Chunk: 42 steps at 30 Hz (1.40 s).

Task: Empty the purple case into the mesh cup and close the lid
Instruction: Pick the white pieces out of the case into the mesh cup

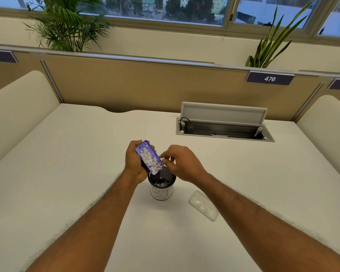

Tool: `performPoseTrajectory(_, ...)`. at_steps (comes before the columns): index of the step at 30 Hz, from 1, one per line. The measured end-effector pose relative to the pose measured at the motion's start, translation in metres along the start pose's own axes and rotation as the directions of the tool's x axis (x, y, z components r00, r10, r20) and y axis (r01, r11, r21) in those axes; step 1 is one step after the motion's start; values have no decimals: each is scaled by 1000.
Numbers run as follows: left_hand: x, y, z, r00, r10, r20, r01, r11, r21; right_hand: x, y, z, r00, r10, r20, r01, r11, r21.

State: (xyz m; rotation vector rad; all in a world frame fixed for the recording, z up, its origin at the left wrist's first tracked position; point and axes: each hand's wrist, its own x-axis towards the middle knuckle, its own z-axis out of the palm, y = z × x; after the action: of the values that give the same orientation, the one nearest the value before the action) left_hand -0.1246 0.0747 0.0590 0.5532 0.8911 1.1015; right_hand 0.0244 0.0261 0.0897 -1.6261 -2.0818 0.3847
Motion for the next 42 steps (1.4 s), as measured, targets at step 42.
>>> performPoseTrajectory(42,7,-3,5,1000,6,-8,-6,999,39,-2,8,16,999,14,-49,-11,998,56)
